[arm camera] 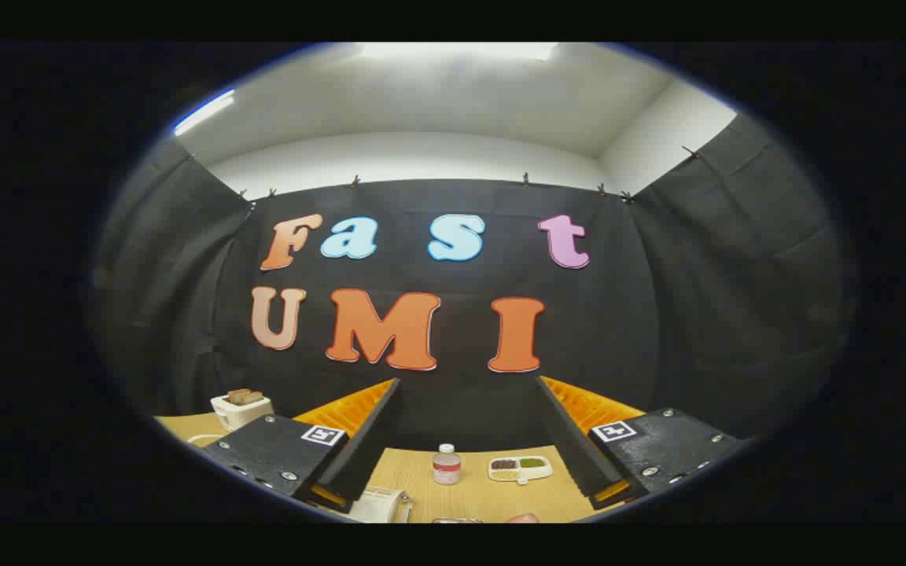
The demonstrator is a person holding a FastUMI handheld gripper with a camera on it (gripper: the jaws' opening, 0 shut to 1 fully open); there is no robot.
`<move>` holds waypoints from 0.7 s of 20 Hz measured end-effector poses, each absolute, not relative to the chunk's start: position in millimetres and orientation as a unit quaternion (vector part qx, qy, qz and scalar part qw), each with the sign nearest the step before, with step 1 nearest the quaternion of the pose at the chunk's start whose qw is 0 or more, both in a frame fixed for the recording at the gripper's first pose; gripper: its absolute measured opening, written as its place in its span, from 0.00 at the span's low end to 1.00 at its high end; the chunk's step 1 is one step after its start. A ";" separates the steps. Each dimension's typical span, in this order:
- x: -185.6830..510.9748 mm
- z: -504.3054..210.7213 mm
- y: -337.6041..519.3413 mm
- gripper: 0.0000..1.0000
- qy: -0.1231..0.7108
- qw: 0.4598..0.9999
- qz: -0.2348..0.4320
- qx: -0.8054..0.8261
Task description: Take the plate from the dish rack, then take the spoon from the basket and place it into the plate.
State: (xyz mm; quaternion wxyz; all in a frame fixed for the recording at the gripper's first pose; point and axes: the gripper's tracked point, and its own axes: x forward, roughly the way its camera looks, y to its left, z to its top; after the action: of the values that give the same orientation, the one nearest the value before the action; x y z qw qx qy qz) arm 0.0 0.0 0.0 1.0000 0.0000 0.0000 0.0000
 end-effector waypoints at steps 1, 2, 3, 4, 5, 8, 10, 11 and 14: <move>-0.4 3.0 2.9 0.98 -0.002 1.000 0.003 -0.004; 0.7 6.1 3.1 0.98 -0.005 1.000 0.003 -0.006; 1.4 8.8 4.6 0.98 -0.007 1.000 0.002 -0.006; 1.3 9.0 7.4 0.98 -0.008 1.000 0.005 -0.004; -0.2 9.2 11.2 0.99 -0.008 1.000 0.010 -0.004; -3.1 5.1 16.0 0.99 0.001 1.000 0.020 0.001; -5.5 3.7 19.0 0.99 0.005 1.000 0.028 0.001; -4.7 6.5 17.7 0.99 0.002 1.000 0.027 -0.001; -4.2 14.0 18.2 0.99 -0.004 1.000 0.027 0.001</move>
State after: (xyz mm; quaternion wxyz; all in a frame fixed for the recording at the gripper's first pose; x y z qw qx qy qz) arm -4.2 18.2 14.0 0.9996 0.0013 -0.0038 0.0267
